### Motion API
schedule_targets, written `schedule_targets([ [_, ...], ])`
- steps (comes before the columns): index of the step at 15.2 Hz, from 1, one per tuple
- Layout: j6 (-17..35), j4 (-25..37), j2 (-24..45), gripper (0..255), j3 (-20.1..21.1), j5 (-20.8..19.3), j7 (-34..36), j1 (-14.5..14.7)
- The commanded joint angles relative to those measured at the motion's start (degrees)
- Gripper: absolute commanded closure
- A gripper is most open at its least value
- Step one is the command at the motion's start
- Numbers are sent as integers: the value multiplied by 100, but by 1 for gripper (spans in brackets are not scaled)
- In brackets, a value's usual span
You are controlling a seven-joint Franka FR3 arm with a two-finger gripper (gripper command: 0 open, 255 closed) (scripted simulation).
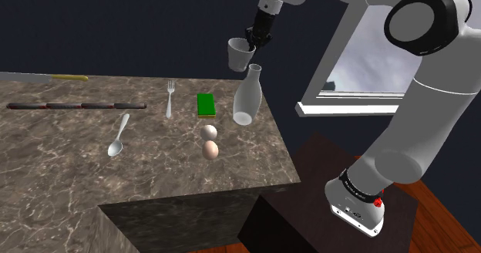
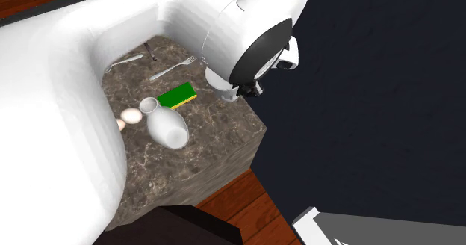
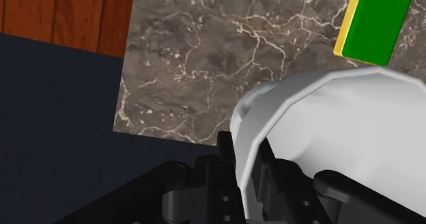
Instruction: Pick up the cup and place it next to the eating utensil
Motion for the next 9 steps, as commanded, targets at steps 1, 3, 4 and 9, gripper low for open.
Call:
schedule_targets([
  [1, 260, 123, -85, 255, -18, -31, 40, 13],
  [3, 113, 264, -94, 255, -29, -42, 68, 15],
  [4, 39, 337, -96, 255, -33, -47, 82, 14],
  [9, -27, 343, -212, 255, 43, -116, 363, 187],
])
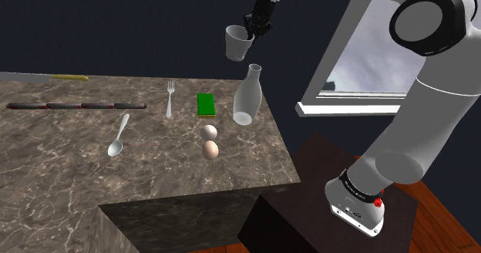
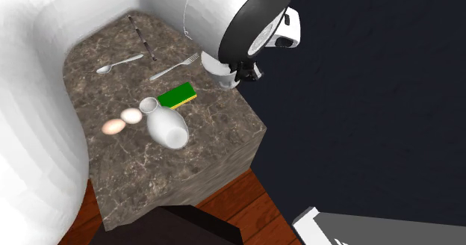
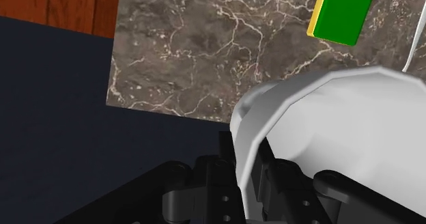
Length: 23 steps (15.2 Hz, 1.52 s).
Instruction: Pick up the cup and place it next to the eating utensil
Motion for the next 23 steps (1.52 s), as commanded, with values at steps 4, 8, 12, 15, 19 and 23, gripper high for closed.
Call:
schedule_targets([
  [4, 292, -280, -222, 255, 223, -139, 614, 401],
  [8, 422, -386, -293, 255, 420, -243, 1134, 718],
  [12, 514, -374, -275, 255, 619, -346, 1658, 1026],
  [15, 557, -287, -204, 255, 766, -426, 2051, 1254],
  [19, 576, -63, -32, 255, 950, -542, 2573, 1560],
  [23, 545, 292, 230, 255, 1114, -670, 3086, 1872],
])
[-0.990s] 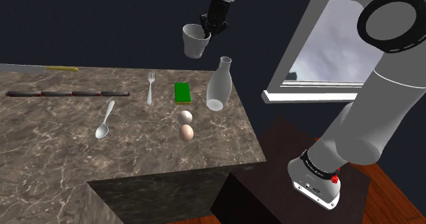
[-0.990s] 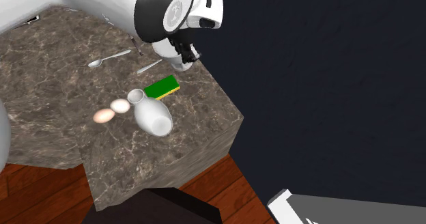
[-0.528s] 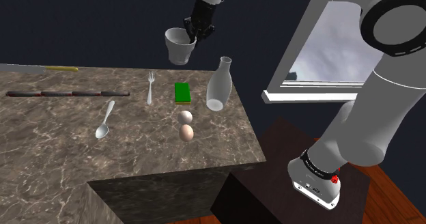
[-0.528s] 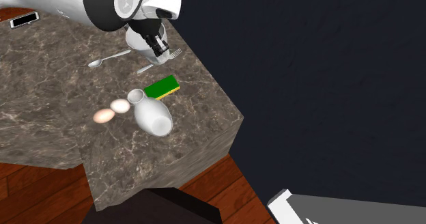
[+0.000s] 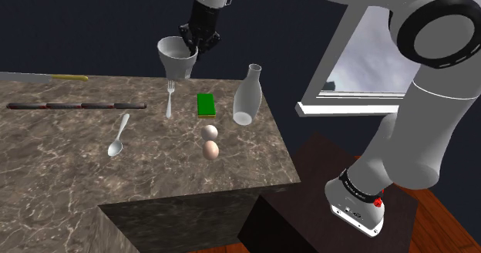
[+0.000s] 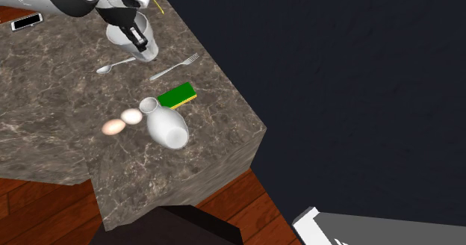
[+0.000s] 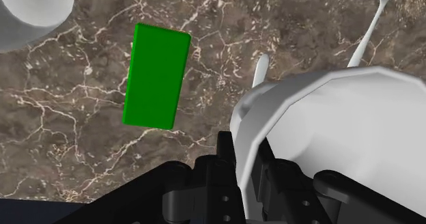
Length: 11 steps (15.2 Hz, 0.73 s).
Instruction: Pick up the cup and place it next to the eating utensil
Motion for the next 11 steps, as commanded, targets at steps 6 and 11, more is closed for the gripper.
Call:
schedule_targets([
  [6, -184, 887, 606, 255, 245, -253, 902, 584],
  [11, -224, 1419, 1065, 255, 328, -386, 1315, 899],
])
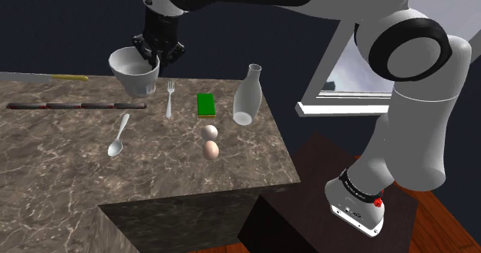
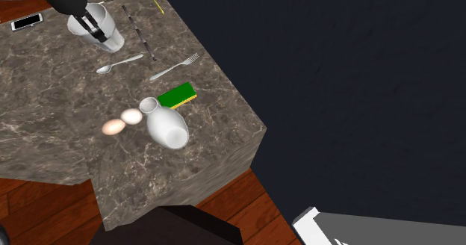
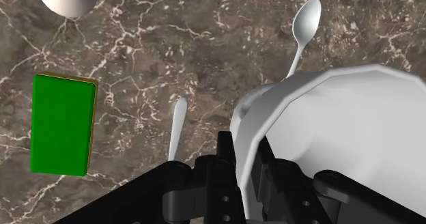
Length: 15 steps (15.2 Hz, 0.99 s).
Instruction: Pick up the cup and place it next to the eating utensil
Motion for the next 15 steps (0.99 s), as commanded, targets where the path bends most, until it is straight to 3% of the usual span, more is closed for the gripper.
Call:
schedule_targets([
  [1, 150, -155, -18, 255, 5, -7, 31, 26],
  [15, 1194, -1140, 44, 255, 8, 20, -43, 20],
])
